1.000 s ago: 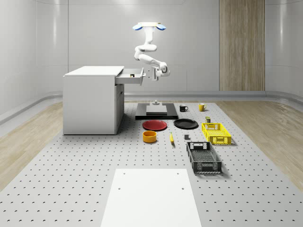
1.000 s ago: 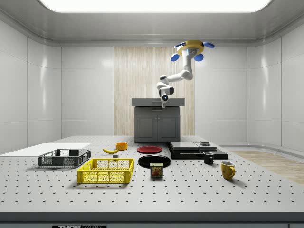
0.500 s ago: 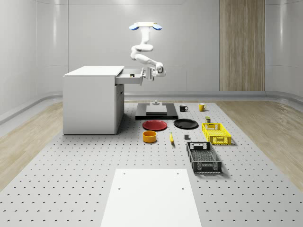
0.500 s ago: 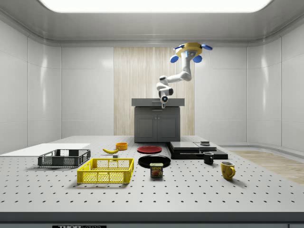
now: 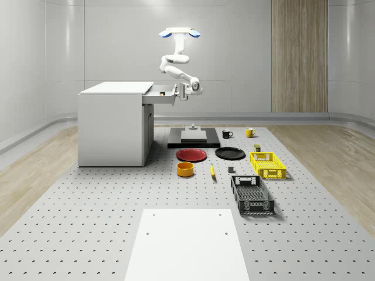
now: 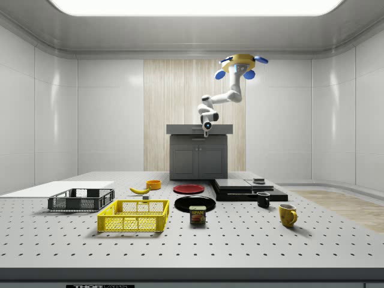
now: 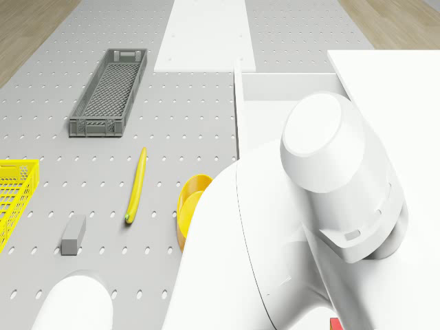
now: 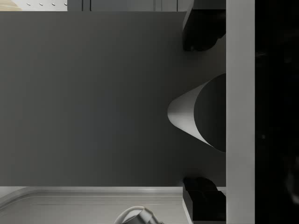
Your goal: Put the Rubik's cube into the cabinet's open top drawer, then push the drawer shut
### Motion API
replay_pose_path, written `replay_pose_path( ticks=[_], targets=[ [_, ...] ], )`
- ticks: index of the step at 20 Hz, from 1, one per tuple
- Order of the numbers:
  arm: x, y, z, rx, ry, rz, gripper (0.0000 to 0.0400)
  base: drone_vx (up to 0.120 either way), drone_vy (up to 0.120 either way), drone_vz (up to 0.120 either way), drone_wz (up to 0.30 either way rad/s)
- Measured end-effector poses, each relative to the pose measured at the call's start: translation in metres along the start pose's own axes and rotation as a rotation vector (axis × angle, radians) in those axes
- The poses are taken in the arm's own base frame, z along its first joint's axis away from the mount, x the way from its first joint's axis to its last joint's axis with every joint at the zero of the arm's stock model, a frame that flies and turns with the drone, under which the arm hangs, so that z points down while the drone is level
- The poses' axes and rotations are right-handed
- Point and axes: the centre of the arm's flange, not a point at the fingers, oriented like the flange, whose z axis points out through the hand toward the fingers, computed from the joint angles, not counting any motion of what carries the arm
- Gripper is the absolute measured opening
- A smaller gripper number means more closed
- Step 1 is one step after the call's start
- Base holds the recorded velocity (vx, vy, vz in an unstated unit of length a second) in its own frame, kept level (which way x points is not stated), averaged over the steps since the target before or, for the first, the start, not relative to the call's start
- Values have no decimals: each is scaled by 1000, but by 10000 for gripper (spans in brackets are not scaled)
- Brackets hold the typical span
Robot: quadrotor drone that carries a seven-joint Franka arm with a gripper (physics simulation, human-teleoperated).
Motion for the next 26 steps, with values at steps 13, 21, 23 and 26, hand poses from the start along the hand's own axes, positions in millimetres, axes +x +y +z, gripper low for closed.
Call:
replay_pose_path(
  ticks=[13, 21, 23, 26],
  targets=[
    [0, 0, 70, 0, 0, 0, 400, 0, 0, 0, 0],
    [0, 0, 116, 0, 0, 2, 400, 0, 0, 0, 0],
    [-1, -1, 127, 0, 0, 6, 400, 0, 0, 0, 0],
    [-1, -1, 144, 0, 0, 9, 400, 0, 0, 0, 0]
  ],
)
